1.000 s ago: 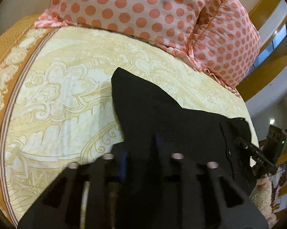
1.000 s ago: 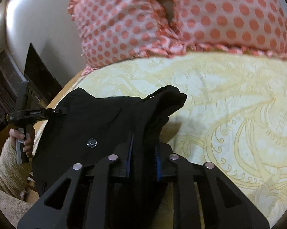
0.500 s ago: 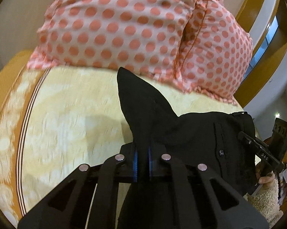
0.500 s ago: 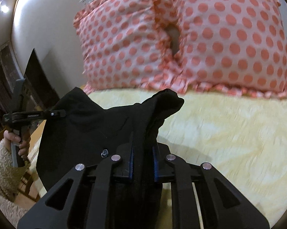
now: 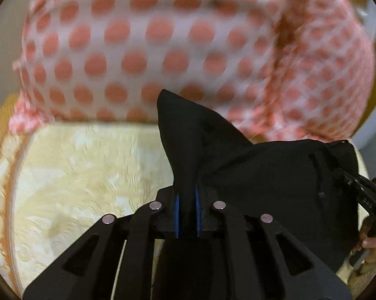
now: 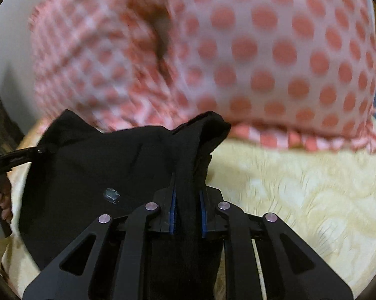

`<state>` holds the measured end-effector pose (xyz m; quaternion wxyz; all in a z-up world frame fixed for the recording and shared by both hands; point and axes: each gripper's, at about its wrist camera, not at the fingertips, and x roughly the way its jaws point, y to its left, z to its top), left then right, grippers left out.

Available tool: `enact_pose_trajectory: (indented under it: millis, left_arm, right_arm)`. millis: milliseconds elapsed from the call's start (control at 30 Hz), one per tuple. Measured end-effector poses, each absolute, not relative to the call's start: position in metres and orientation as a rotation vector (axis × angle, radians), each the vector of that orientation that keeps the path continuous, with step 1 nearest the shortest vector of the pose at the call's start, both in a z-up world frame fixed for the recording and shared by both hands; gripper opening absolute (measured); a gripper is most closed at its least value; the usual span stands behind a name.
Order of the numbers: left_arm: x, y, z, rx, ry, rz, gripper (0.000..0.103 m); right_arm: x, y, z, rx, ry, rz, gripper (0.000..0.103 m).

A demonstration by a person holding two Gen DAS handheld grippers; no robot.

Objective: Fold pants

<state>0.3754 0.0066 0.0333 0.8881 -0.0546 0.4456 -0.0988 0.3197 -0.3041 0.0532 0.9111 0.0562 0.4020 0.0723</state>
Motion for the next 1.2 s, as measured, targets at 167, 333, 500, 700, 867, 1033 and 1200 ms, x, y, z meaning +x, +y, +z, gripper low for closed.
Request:
enact_pose_trajectory:
  millis: [167,333,500,700,867,1033,1200]
  left_arm:
    - [0.381,0.016,0.021,-0.200,0.933,-0.151,0.034]
    - [0.344,0.018,0.056,-0.119,0.802,-0.080,0.062]
    - [0.274,-0.010,0.083,-0.117,0.724,-0.305,0.091]
    - [0.261,-0.050,0.047,-0.039,0.897,-0.391,0.092]
    - [0.265,-0.060,0.017,0.008,0.957,-0.364,0.101]
    - [0.260,-0.059,0.021,-0.020,0.947,-0.302,0.101]
    - [0.205,-0.039,0.040,-0.014,0.891,-0.248,0.101]
  right_arm:
    - [0.319,-0.300,0.049,0.052,0.856,0.057,0.040]
    - [0.286,-0.315,0.073,0.000,0.749,-0.129,0.064]
    - [0.233,-0.289,0.103,0.037,0.667,0.096,0.067]
    - [0.227,-0.239,0.064,-0.154,0.848,0.159,0.068]
    - [0.237,-0.236,0.045,-0.133,0.903,0.121,0.072]
    - [0.231,-0.236,0.049,-0.092,0.888,0.060,0.077]
    - [0.176,-0.237,0.068,-0.004,0.784,0.015,0.093]
